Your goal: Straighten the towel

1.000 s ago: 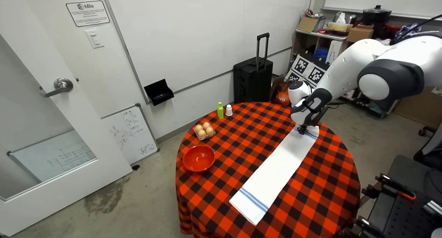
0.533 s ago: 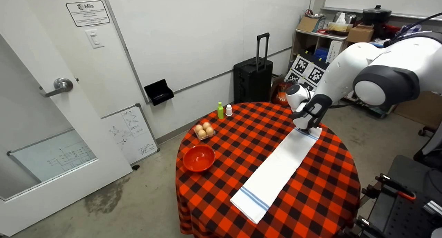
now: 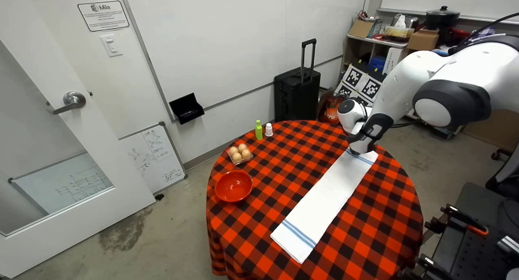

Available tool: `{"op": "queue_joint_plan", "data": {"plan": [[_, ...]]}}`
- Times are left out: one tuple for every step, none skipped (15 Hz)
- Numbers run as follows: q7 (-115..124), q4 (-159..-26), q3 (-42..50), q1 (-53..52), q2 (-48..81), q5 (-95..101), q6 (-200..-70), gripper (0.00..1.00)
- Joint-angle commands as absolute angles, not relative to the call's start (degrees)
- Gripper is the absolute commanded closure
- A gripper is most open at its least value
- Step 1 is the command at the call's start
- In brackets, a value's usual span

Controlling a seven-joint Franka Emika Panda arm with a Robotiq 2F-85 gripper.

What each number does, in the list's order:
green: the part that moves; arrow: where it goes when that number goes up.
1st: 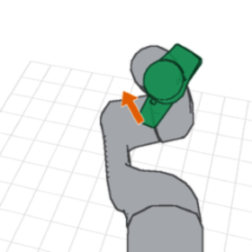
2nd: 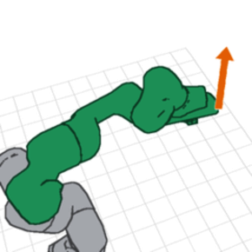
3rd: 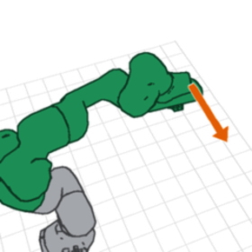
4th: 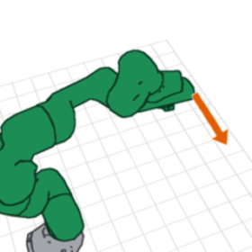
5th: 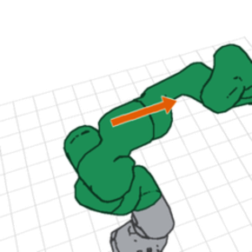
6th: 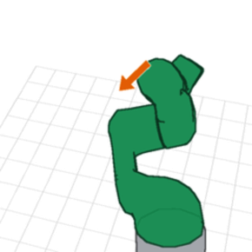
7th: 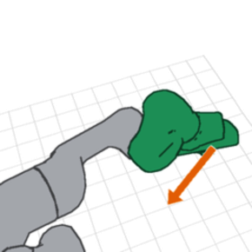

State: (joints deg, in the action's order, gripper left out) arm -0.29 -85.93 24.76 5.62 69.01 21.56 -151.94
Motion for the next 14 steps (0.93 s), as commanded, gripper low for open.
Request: {"op": "queue_joint_plan", "data": {"plan": [[3.01,-94.95,24.94,1.56,60.08,21.3,-156.41,0.0],[2.66,-96.23,23.03,2.38,58.78,19.89,-157.59,0.0],[2.39,-98.82,20.45,3.21,56.23,18.23,-158.65,0.0],[1.89,-101.22,18.46,3.24,53.47,16.96,-158.09,0.0],[1.15,-103.25,16.1,3.62,50.4,15.49,-156.83,0.0],[0.93,-105.56,13.75,3.87,47.44,13.86,-156.11,0.0],[0.93,-107.88,11.47,4.29,44.57,12.1,-156.03,0.0],[0.77,-110.14,9.04,4.81,41.61,10.05,-155.53,0.0],[1.12,-112.45,7.14,4.85,38.8,8.17,-155.44,0.0],[0.68,-114.59,5.14,5.11,36.01,6.46,-154.89,0.0],[1.52,-116.81,4.54,3.99,33.3,5.64,-154.54,0.0],[1.86,-119.08,3.79,3.21,30.46,5.08,-154.1,0.0],[1.73,-121.19,2.94,2.59,27.67,4.78,-153.43,0.0],[0.28,-122.91,2.19,2.15,25.16,5.41,-152.05,0.0]]}}
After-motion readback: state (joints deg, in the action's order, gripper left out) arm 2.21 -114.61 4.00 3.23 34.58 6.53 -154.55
